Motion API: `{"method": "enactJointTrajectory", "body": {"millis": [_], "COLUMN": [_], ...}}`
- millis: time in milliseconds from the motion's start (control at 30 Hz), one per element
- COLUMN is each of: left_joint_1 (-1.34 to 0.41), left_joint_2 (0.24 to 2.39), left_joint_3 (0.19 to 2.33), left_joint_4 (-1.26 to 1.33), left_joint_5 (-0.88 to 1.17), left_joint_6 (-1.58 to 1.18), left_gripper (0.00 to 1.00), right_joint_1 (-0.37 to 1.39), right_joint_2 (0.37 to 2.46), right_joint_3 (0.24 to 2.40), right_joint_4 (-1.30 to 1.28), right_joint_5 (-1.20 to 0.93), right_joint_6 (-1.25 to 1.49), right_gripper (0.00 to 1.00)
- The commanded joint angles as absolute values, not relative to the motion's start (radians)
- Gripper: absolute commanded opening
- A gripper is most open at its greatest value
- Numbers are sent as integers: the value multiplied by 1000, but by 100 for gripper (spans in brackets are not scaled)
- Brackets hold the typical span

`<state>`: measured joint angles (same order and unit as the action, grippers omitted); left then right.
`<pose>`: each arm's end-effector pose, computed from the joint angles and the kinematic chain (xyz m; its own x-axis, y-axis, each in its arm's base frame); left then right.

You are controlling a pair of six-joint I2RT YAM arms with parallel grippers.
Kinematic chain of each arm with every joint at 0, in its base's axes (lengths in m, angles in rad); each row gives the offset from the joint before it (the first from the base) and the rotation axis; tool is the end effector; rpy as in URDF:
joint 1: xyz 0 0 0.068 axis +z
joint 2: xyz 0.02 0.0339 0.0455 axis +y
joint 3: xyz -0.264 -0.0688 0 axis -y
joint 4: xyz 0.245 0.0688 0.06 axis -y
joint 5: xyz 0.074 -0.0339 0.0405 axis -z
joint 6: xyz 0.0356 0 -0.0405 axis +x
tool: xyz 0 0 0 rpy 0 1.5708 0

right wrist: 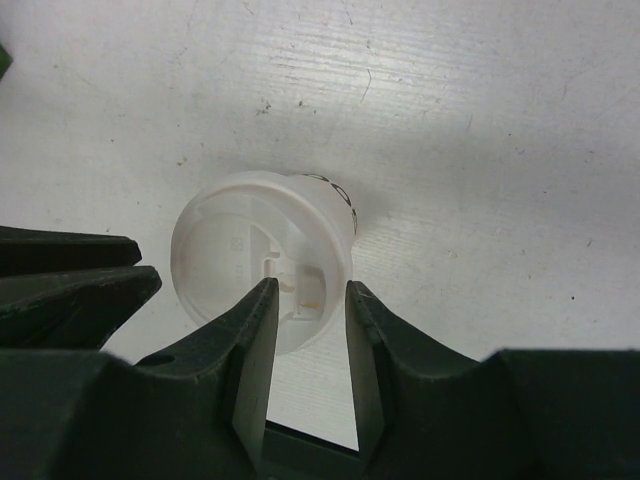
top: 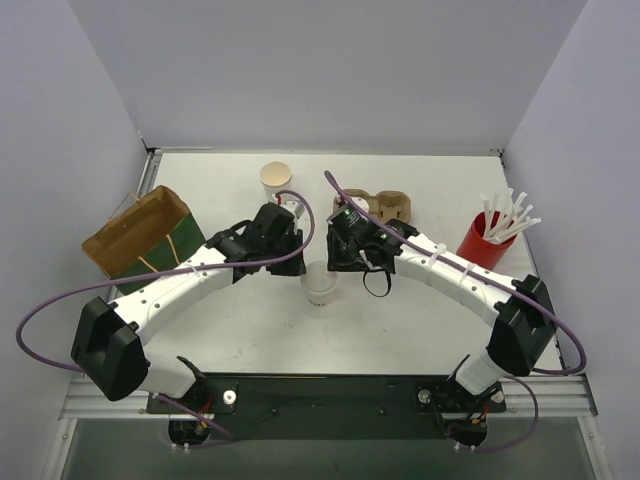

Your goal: Pack the takeout coffee

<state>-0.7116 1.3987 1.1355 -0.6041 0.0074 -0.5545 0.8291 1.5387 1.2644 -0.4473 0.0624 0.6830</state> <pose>0.2254 -0.1947 0.2842 -0.8367 0.0263 -0.5470 0.2542 0.9034 -0.3454 0.2353 0.2535 0.2964 -0.7906 0.0695 -0.6083 -0.2646 0.8572 0.4419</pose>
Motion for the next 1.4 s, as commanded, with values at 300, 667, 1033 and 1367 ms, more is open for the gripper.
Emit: {"method": "enactJointTrajectory", "body": {"millis": [300,667,1033,1367], "left_joint_1": [-709,-709,-713,-726], "left_joint_2": [1422,1420,1448,1462], "left_joint_3": [1062,1058,999,867], "left_joint_4": [-502,-515,-496,-419], "left_joint_5": [63,35,17,14], "left_joint_6": [-591,-578,-589,-637], "left_gripper": [26,25,18,18], "right_joint_1": [833,834,834,844], "right_joint_2": [1588,1595,1614,1615], "right_joint_3": [1253,1224,1148,1037], "right_joint_4": [-454,-440,-396,-321], "right_joint_5": [55,46,28,18], "right_joint_6": [683,692,725,770], "right_gripper": [24,23,19,19]}}
